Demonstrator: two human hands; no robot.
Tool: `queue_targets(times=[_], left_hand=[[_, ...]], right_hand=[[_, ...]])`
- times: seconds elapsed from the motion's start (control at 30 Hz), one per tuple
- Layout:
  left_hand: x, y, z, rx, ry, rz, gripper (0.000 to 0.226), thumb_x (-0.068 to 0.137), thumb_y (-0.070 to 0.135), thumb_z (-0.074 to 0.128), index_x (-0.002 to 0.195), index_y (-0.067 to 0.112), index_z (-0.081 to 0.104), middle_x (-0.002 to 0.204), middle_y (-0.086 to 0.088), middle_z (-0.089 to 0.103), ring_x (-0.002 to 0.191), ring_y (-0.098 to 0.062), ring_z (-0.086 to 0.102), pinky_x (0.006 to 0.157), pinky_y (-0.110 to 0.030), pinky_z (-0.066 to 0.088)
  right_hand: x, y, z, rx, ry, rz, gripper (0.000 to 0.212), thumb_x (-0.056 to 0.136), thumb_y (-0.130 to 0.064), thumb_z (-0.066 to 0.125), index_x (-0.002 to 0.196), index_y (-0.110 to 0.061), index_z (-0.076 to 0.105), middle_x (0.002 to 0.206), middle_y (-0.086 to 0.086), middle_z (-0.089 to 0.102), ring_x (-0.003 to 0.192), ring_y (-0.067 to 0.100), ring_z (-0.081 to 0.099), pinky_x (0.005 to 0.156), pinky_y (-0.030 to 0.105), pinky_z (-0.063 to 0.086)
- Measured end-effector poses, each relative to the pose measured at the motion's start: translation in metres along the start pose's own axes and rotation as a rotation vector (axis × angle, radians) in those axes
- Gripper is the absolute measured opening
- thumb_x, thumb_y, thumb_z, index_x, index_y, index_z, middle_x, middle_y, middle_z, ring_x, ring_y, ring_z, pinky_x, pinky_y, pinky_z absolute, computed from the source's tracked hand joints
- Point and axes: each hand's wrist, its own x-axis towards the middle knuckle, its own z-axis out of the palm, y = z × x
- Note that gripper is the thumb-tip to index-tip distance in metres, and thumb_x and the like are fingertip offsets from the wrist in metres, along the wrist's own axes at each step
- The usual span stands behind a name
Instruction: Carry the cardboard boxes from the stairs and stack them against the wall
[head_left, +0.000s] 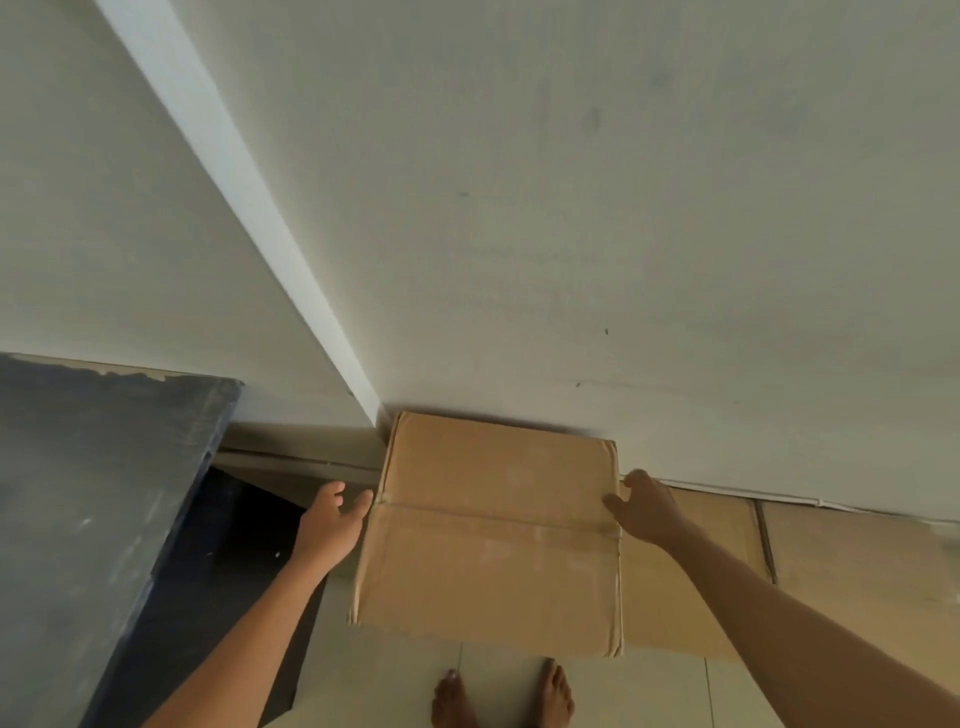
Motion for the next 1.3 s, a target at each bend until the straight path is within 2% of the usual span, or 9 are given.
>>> queue_targets(times=[0.23,0.4,0.5,0.57,0.67,0.77,0.87,1.0,1.3], left_hand=[[-0.077,0.028,-0.035,-0.032,-0.026,0.078,0.054,0.095,0.033,0.054,0.143,0.013,0.038,0.144,-0.011,0.045,0.131,-0.025,0.045,0.107,-0.039,0.038],[-0.125,0.034,-0.069,0.105,0.097,0.172,0.053,0.095,0.028,0.054,0.144,0.014,0.038,0.147,-0.006,0.042,0.132,-0.021,0.043,0.105,-0.033,0.039],[-0.162,0.029,-0.084,0.085,0.183,0.146,0.054,0.095,0.029,0.054,0.144,0.015,0.037,0.145,-0.006,0.044,0.125,-0.022,0.050,0.097,-0.032,0.045],[-0.188,0.019,-0.094,0.074,0.253,0.122,0.054,0.095,0.029,0.054,0.144,0.014,0.037,0.144,-0.007,0.044,0.129,-0.023,0.047,0.101,-0.034,0.042],[-0.231,-0.005,-0.111,0.045,0.379,0.051,0.054,0.095,0.029,0.055,0.144,0.014,0.037,0.147,-0.008,0.042,0.134,-0.024,0.042,0.108,-0.036,0.036],[-0.278,-0.032,-0.126,0.035,0.526,-0.043,0.054,0.095,0.026,0.055,0.144,0.011,0.037,0.148,-0.011,0.040,0.135,-0.025,0.039,0.111,-0.033,0.029],[-0.331,-0.059,-0.137,0.032,0.651,-0.133,0.054,0.096,0.023,0.053,0.144,0.008,0.036,0.151,-0.012,0.035,0.139,-0.026,0.034,0.112,-0.030,0.024],[-0.408,-0.098,-0.144,-0.017,0.778,-0.248,0.054,0.095,0.023,0.055,0.144,0.009,0.037,0.149,-0.012,0.038,0.136,-0.026,0.038,0.108,-0.031,0.031],[-0.590,-0.204,-0.092,-0.184,0.999,-0.599,0.052,0.094,0.031,0.056,0.141,0.016,0.039,0.145,-0.011,0.042,0.133,-0.028,0.041,0.106,-0.037,0.034]], right_hand=[[-0.064,-0.098,-0.030,-0.307,-0.130,-0.291,0.059,0.096,-0.047,0.049,0.143,-0.013,0.038,0.149,0.009,0.041,0.138,0.027,0.037,0.110,0.033,0.031],[-0.110,-0.169,-0.036,-0.453,-0.193,-0.567,0.058,0.096,-0.045,0.051,0.142,-0.012,0.037,0.141,0.012,0.047,0.125,0.029,0.049,0.097,0.035,0.041],[-0.136,-0.201,-0.026,-0.554,-0.215,-0.733,0.057,0.095,-0.047,0.052,0.139,-0.015,0.039,0.135,0.011,0.051,0.119,0.028,0.053,0.093,0.036,0.043],[-0.155,-0.221,-0.020,-0.607,-0.209,-0.847,0.054,0.094,-0.048,0.051,0.137,-0.017,0.041,0.133,0.010,0.052,0.113,0.028,0.055,0.090,0.036,0.045],[-0.191,-0.245,-0.010,-0.670,-0.222,-0.994,0.055,0.096,-0.047,0.049,0.140,-0.017,0.038,0.136,0.010,0.050,0.112,0.027,0.055,0.088,0.035,0.043],[-0.234,-0.264,0.002,-0.722,-0.233,-1.162,0.060,0.097,-0.047,0.047,0.147,-0.016,0.032,0.148,0.008,0.041,0.132,0.028,0.044,0.103,0.038,0.038],[-0.281,-0.280,0.022,-0.790,-0.294,-1.281,0.065,0.098,-0.048,0.046,0.150,-0.014,0.026,0.155,0.008,0.032,0.140,0.029,0.035,0.112,0.040,0.031],[-0.358,-0.295,0.060,-0.884,-0.306,-1.510,0.069,0.098,-0.046,0.046,0.151,-0.010,0.024,0.158,0.011,0.026,0.144,0.028,0.027,0.116,0.037,0.023],[-0.545,-0.242,0.159,-0.995,-0.528,-1.875,0.069,0.097,-0.046,0.048,0.153,-0.016,0.020,0.154,0.011,0.034,0.139,0.032,0.035,0.112,0.043,0.031]])
